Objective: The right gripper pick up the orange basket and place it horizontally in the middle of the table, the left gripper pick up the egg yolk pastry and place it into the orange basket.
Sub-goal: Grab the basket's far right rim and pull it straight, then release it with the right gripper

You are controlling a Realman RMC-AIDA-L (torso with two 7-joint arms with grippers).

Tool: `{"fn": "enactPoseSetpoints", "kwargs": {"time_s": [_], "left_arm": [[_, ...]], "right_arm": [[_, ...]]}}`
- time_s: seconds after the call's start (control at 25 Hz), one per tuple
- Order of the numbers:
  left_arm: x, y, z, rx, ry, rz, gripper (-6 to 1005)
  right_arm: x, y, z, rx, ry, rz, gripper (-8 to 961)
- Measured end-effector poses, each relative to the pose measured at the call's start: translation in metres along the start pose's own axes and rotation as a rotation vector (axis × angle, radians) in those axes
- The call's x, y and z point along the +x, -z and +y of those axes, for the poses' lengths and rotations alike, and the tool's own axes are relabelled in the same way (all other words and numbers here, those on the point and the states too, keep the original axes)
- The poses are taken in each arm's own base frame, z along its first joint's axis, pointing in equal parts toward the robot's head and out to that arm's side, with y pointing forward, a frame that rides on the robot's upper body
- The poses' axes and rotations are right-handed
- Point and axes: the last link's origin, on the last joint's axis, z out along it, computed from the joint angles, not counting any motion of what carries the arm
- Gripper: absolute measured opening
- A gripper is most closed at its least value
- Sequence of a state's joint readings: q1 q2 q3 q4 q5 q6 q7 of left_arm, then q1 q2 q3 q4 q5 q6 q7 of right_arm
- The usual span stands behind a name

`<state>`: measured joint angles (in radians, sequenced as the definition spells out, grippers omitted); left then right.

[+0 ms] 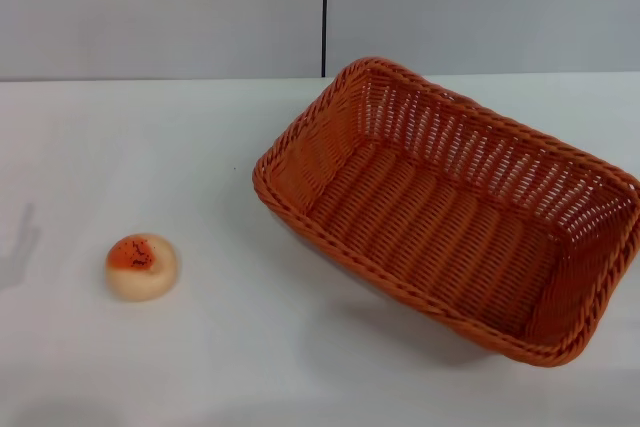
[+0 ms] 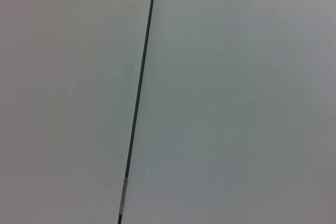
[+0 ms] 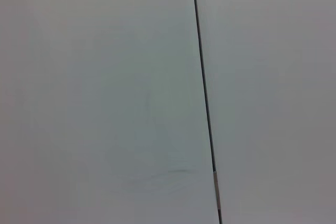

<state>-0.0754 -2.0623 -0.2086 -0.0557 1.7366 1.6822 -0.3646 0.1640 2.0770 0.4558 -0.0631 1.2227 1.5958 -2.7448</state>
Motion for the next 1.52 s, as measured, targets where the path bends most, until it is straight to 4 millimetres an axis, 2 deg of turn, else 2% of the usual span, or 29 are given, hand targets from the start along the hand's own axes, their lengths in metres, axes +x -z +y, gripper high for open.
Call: {"fn": "enactPoseSetpoints", "kwargs": {"time_s": [0.56,0.8,0.96,1.12,1.24,1.36,1.52], "left_arm": [[-0.004,-0.001,0.0,0.002,0.0,-0.025,807],[-0.012,-0.012,-0.002,0.003,-0.011,-0.079,807],[-0.013,-0.018,-0.003,0.002,-0.012,-0.086,807],[-0.016,-0.024,-0.002,-0.004,-0.014,-0.101,807],[-0.018,-0.028,-0.001,-0.005,-0.015,-0.113,807],[-0.019,-0.032,-0.001,-0.009,-0.015,-0.118,807],[-0.02,-0.034,0.0,-0.012,-0.016,-0.122,807]], "right_arm": [[0.002,0.004,-0.004,0.012,0.001,0.021,824],[-0.014,0.017,-0.028,-0.026,-0.047,0.028,824],[-0.028,0.014,-0.05,-0.073,-0.124,0.09,823],[-0.061,-0.006,-0.074,-0.16,-0.196,0.204,823],[-0.092,-0.032,-0.08,-0.232,-0.235,0.308,823],[-0.124,-0.059,-0.074,-0.299,-0.231,0.419,824],[-0.157,-0.098,-0.049,-0.407,-0.187,0.586,824]]}}
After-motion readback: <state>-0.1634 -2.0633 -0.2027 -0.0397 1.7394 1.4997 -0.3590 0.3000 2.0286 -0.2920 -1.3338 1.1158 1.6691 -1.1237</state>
